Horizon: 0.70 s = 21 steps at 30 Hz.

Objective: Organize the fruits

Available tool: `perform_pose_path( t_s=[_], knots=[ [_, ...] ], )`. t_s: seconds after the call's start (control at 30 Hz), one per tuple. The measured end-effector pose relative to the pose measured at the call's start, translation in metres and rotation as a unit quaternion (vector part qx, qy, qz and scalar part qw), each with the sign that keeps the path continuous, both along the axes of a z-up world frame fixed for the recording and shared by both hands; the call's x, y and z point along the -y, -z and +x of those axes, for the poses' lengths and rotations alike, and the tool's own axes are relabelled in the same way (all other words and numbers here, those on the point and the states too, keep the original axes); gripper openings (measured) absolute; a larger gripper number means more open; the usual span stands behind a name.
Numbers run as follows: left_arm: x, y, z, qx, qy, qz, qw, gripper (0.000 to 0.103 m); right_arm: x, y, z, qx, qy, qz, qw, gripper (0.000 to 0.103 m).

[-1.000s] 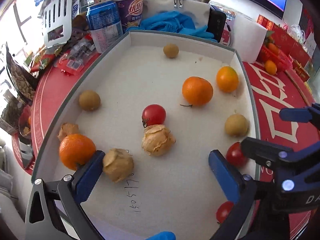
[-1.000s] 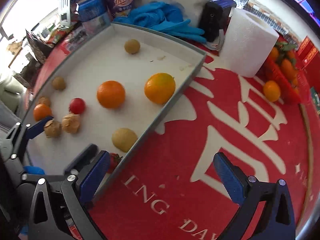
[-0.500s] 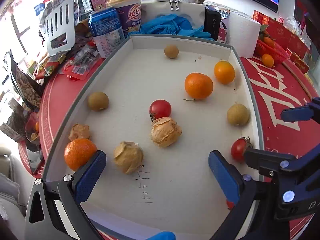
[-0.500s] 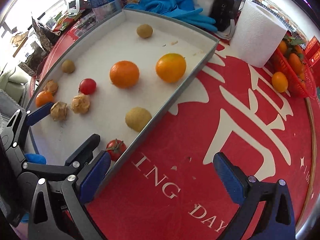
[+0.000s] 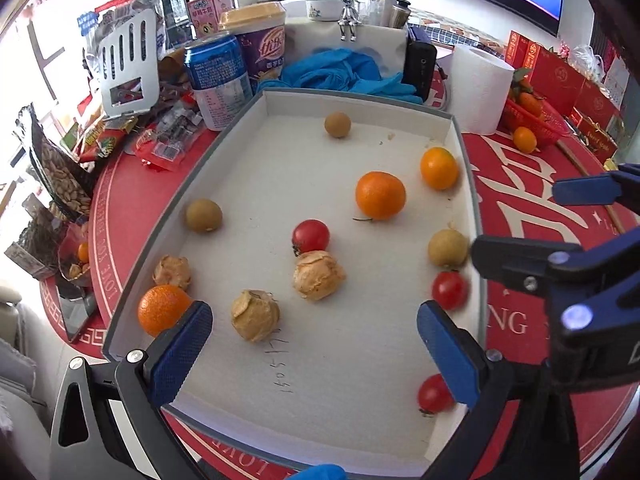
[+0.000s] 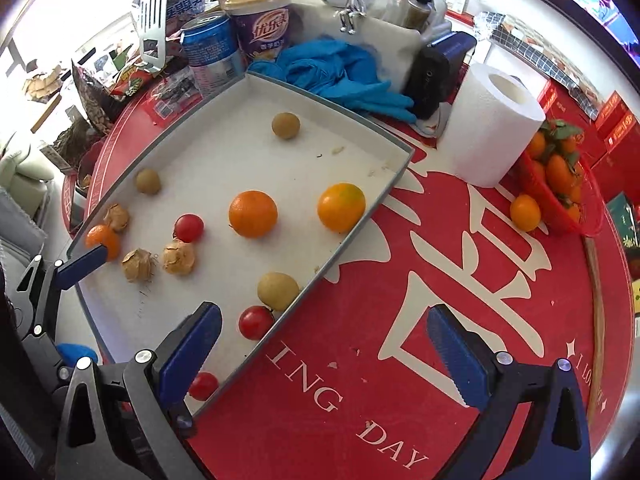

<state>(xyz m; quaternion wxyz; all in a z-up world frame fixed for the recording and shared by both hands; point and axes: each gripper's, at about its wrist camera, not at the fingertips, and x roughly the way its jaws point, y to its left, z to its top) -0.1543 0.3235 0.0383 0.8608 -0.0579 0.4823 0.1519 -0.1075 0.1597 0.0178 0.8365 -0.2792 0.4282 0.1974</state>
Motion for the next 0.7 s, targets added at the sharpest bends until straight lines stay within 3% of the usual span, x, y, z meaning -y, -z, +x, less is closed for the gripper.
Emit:
perform_pose_path(
  t_s=[0.7],
  knots=[
    [0.008, -0.0039, -0.0005, 0.0, -0.001, 0.014, 0.9999, 0.102, -0.0045, 0.003, -0.0062, 0.018, -0.013, -0.017, 1.0, 0.103]
  ],
)
